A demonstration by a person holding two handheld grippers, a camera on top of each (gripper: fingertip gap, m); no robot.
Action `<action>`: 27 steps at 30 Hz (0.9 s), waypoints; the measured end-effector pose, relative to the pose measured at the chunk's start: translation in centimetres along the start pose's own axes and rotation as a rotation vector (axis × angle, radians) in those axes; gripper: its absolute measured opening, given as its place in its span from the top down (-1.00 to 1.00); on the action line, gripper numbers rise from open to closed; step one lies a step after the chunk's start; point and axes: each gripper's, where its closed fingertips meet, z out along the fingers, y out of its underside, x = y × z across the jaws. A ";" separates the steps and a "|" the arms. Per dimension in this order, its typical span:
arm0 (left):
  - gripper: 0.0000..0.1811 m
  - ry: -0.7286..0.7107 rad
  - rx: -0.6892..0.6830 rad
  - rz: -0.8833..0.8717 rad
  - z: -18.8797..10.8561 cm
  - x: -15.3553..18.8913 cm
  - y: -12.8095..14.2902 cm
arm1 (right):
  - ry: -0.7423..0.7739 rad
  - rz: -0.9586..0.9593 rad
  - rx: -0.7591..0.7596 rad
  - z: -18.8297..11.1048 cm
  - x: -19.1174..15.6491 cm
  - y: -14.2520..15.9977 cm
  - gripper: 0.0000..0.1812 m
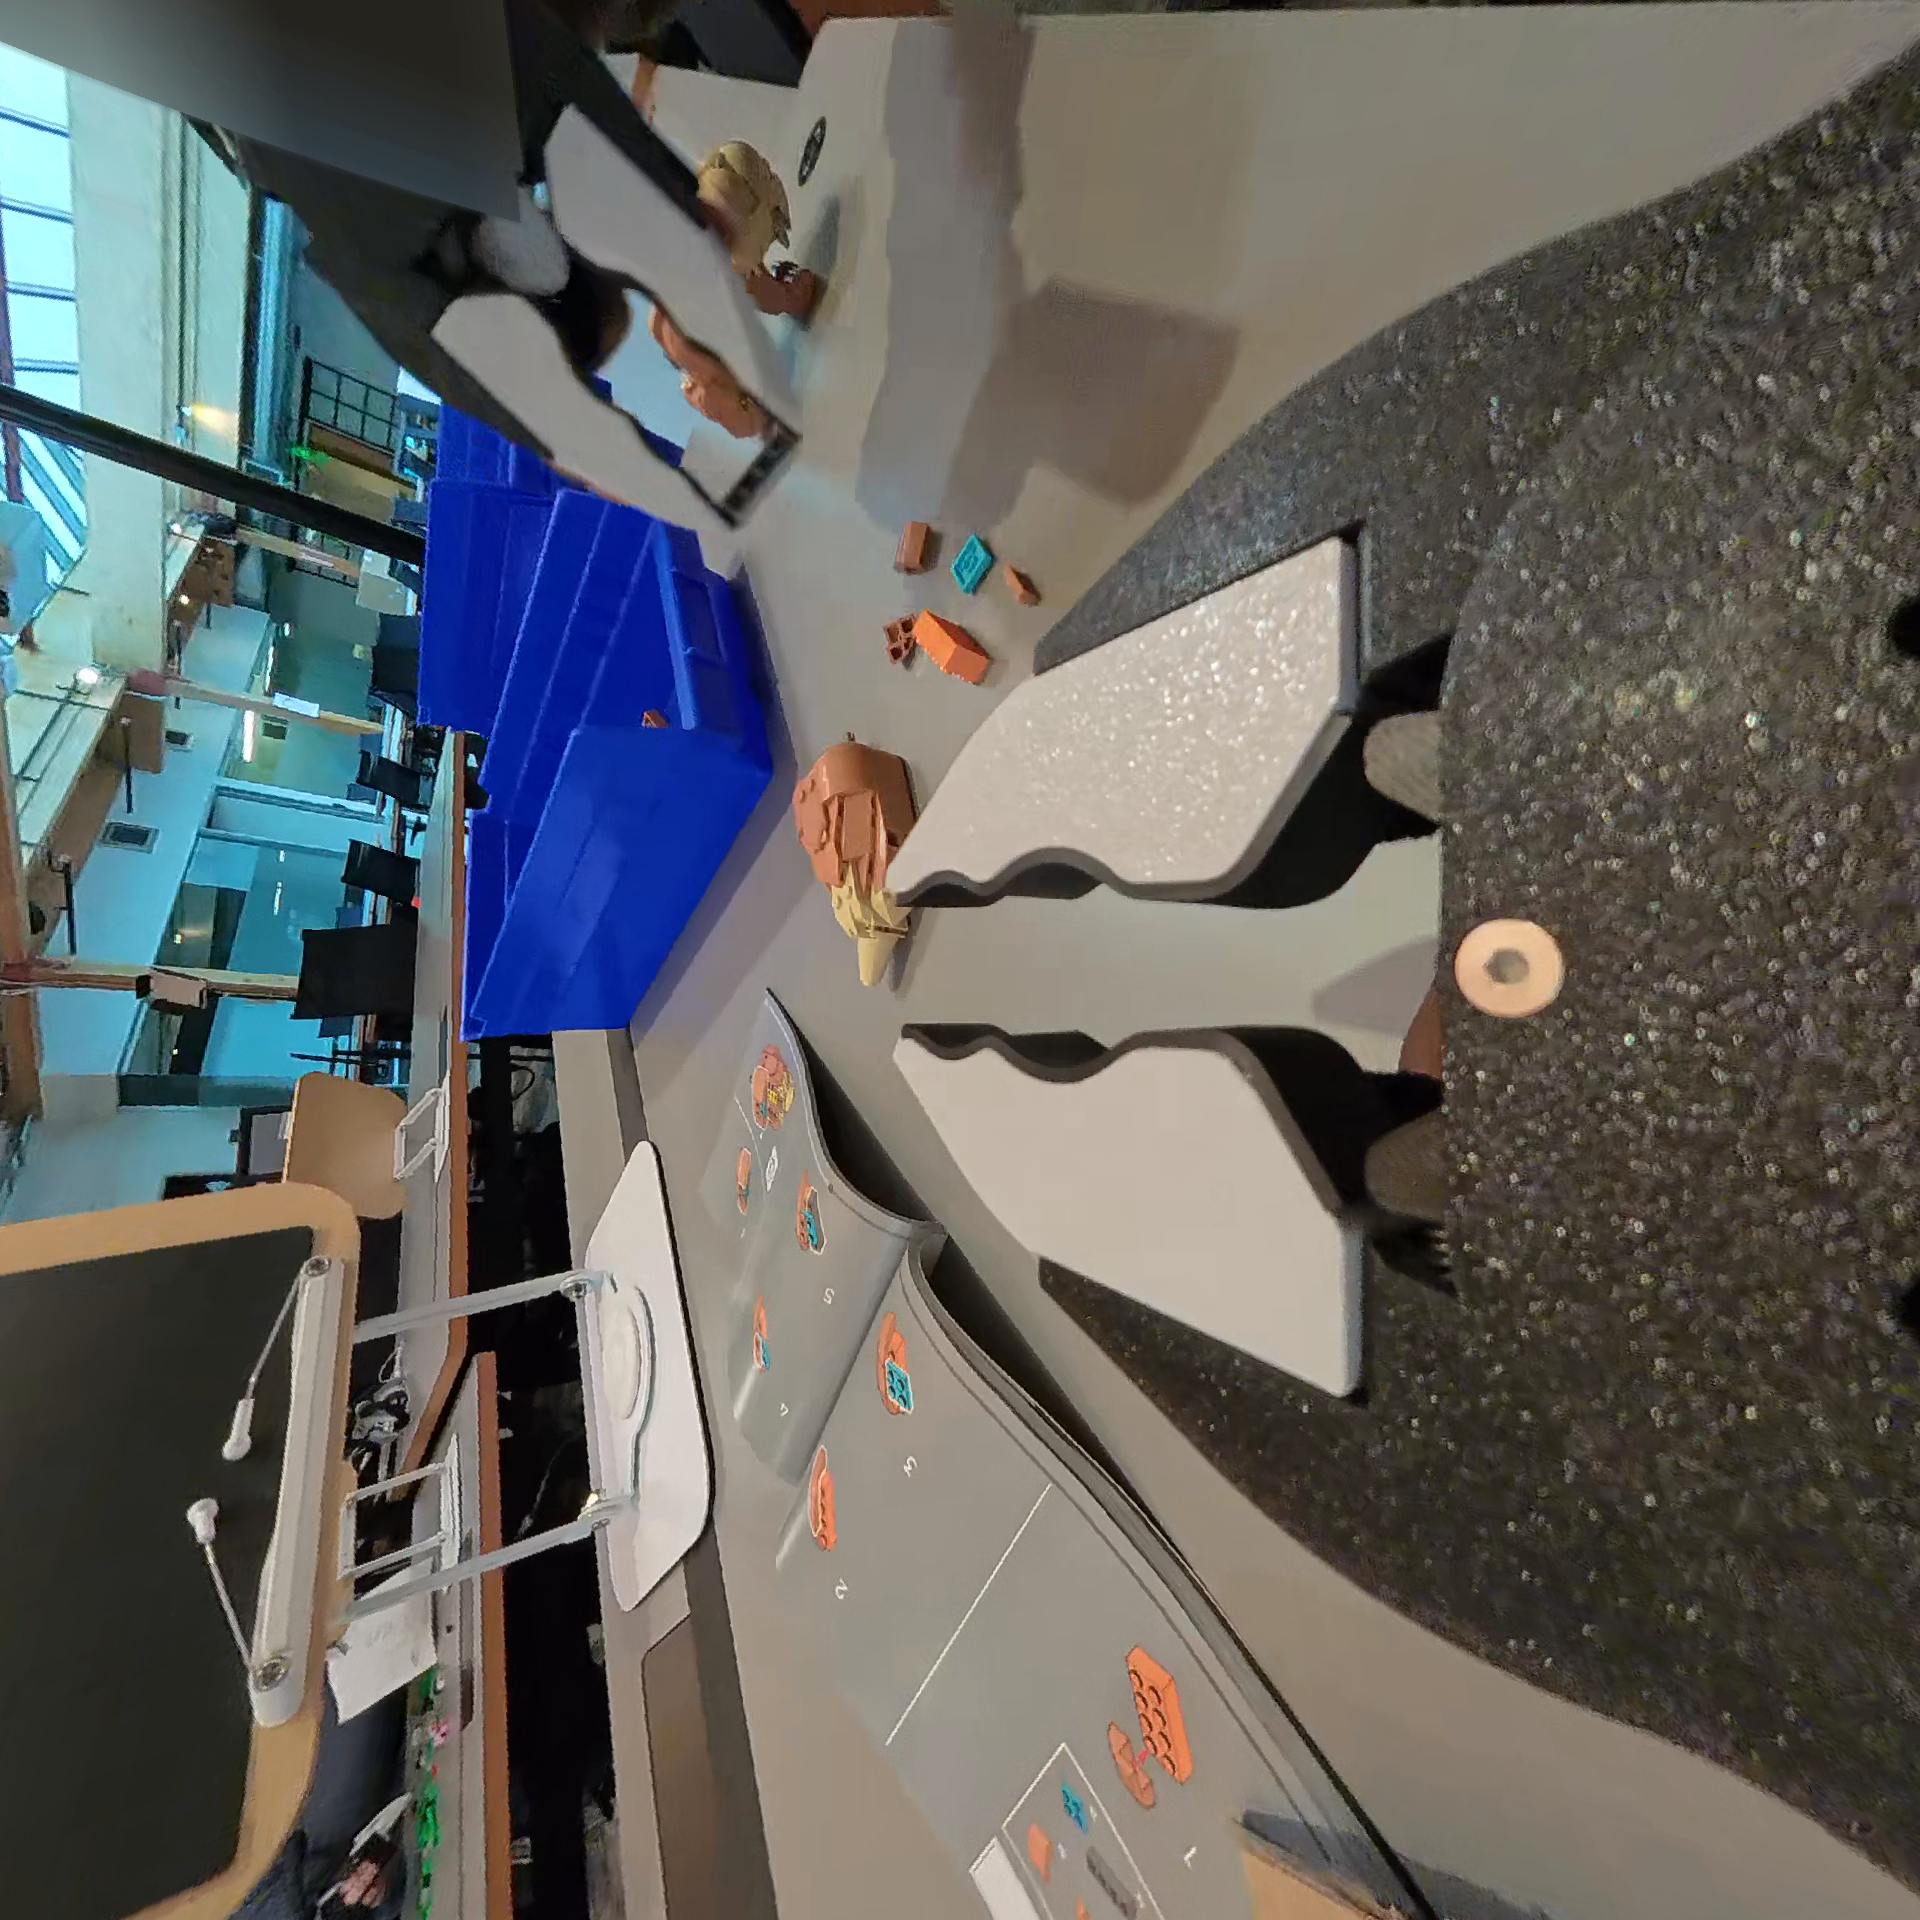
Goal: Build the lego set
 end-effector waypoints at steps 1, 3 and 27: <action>0.77 0.002 0.006 0.001 -0.1 0.1 -0.1 | -0.002 0.037 0.032 0.7 -0.9 -1.1 0.62; 0.77 0.001 0.019 -0.011 -0.3 0.2 -0.3 | -0.011 0.106 0.079 2.4 -2.2 -2.8 0.62; 0.78 -0.003 0.028 -0.075 -0.8 0.1 -0.3 | 0.061 0.389 0.133 8.4 -2.5 -6.4 0.59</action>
